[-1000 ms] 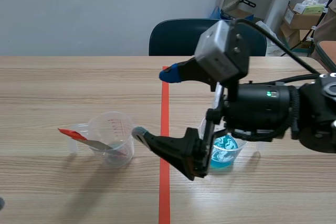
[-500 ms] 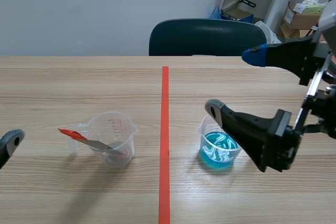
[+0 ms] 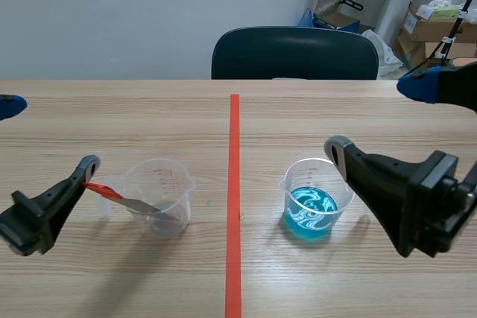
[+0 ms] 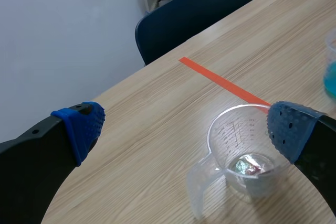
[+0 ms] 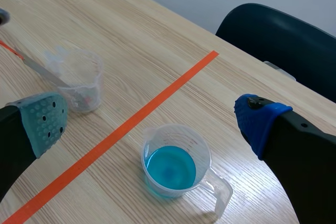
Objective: Do the redox reaction experiment
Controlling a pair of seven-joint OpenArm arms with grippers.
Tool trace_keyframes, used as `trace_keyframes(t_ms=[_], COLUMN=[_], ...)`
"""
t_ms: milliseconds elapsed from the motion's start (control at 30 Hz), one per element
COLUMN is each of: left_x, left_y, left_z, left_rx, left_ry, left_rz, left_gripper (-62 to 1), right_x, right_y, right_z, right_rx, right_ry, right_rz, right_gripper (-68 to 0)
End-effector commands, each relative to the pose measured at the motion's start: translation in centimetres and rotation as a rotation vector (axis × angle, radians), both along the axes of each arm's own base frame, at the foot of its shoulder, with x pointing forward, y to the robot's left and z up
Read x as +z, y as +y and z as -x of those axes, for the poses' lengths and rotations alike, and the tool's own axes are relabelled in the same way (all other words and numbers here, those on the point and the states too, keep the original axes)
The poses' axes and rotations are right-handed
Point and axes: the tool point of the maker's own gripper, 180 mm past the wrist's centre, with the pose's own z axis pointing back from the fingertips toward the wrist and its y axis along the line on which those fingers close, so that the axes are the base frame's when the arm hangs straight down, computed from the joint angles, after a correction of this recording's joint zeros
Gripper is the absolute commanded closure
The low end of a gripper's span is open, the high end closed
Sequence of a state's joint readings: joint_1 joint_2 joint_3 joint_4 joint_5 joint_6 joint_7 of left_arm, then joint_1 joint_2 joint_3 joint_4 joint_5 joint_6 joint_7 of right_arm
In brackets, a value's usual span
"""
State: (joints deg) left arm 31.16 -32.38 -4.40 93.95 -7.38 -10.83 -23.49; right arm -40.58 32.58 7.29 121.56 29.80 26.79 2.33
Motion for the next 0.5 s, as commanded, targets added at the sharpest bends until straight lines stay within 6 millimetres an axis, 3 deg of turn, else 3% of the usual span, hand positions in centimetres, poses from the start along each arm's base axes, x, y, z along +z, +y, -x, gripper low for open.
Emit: trace_keyframes(t_ms=[0,233,467], left_x=[0.9,1.1,2.6], left_y=[-0.4,-1.9,-2.4], left_z=[-0.6,-1.0,-0.8], left_rx=[0.012,0.001,-0.024], left_ry=[-0.032,-0.035,-0.099], left_rz=[0.011,0.046,0.098], left_gripper=[-62.3,-62.3,-62.3], right_x=[1.1,0.9,0.8], right_y=[0.3,0.4,0.3], right_z=[-0.1,0.0,0.0], right_rx=[0.008,0.009,0.007], right_ry=[-0.027,-0.017,-0.009], right_rz=[-0.003,0.010,0.020], right_gripper=[-67.9,-67.9,-67.9])
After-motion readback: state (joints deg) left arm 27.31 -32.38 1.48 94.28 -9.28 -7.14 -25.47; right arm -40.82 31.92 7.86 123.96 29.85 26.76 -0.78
